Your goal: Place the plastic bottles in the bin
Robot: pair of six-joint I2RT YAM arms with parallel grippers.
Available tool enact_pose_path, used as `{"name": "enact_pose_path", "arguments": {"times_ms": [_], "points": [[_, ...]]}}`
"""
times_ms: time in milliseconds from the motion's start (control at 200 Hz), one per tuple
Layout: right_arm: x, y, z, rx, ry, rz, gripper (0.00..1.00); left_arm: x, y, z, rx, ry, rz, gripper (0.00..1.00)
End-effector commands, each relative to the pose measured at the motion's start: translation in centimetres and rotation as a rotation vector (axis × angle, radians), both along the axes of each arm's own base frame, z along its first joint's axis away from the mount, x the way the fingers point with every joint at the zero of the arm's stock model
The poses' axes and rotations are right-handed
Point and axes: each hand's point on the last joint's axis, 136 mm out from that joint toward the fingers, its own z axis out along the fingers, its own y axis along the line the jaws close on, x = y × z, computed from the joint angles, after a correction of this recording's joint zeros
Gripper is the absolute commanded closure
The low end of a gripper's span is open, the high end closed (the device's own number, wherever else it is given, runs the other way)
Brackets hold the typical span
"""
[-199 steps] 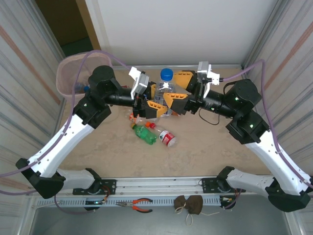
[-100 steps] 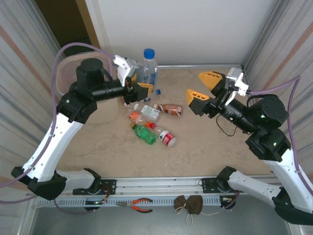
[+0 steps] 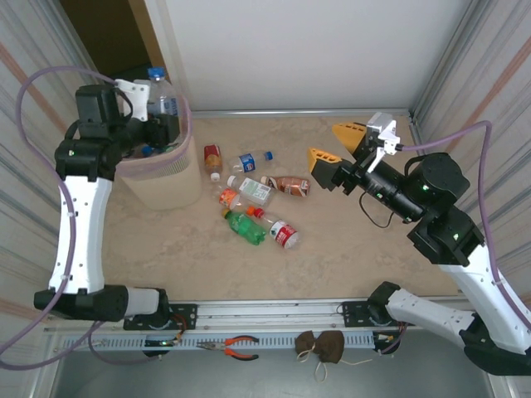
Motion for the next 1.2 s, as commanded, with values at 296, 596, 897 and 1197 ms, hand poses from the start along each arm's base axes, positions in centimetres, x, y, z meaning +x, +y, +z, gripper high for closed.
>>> {"name": "enact_pose_path", "arguments": {"times_ms": [296, 596, 897, 1197], "points": [[0.3, -0.1, -0.2, -0.018, 0.003, -0.018, 0.23, 3.0, 6.5, -6.9, 0.0, 0.294, 0.166, 0.46], [0.5, -0.1, -0.6, -0.028, 0.01, -0.027, 0.23, 4.3, 7.3, -12.4, 0.029, 0.498, 0.158, 0.45], [0.9, 0.1, -0.9, -0.038, 0.011, -0.032, 0.23, 4.3, 8.1, -17.7, 0.078, 0.675, 0.16, 0.38], [1.0, 0.0, -0.7, -0.034, 0.009, -0.036, 0.23, 4.7, 7.9, -17.7, 0.064, 0.667, 0.154, 0.25]]}}
